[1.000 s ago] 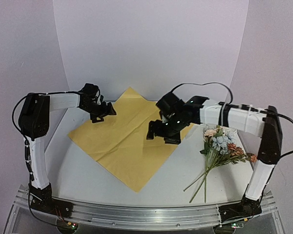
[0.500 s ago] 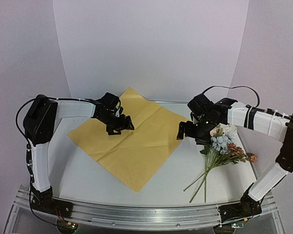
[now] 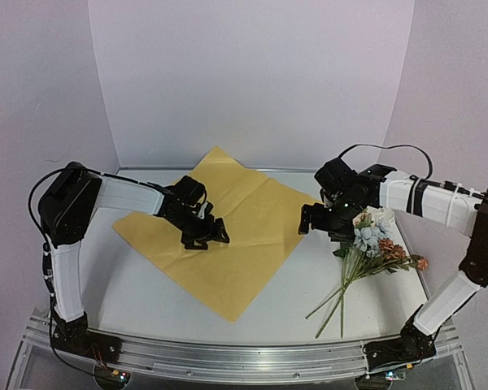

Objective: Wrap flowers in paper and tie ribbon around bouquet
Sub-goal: Move the flattened wrapping paper to the center of the board.

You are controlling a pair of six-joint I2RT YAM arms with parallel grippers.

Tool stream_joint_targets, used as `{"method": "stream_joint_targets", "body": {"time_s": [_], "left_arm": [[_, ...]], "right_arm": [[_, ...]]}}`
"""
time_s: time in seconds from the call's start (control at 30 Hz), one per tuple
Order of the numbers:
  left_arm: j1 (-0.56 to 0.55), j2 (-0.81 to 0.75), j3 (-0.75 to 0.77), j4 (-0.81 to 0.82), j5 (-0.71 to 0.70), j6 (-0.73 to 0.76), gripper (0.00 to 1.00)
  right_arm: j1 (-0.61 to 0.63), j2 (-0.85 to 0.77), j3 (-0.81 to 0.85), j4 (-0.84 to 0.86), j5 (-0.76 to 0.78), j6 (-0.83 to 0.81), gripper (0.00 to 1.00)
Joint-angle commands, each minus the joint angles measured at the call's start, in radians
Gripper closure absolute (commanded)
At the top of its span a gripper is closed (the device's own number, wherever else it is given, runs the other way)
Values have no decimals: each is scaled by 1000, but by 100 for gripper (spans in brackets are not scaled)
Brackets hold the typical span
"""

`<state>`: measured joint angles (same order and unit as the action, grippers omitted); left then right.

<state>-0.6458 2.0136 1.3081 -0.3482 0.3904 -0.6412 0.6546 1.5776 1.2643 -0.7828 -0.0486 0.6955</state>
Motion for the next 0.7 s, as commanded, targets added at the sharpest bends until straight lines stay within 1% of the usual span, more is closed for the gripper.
{"method": "stream_joint_targets", "body": {"time_s": [0.0,0.2,0.33,0.43,0.67], "left_arm": [[8,-84,-81,-50,22,48,18],[18,-184,-220,-136,17,113,20],[22,-245,-277,-176,33,160,20],[25,-249,-260,-190,35,180,20],[25,-195,-168,-193,33,209,19]], "right_arm": [[-16,0,-14,-7,34,-17,2],[-29,-32,-51,-14,49,-27,2],[-38,-88,-101,-31,106,-22,2],[-45,-134,-150,-43,148,-6,2],[-56,-229,-280,-69,288,79,2]]}}
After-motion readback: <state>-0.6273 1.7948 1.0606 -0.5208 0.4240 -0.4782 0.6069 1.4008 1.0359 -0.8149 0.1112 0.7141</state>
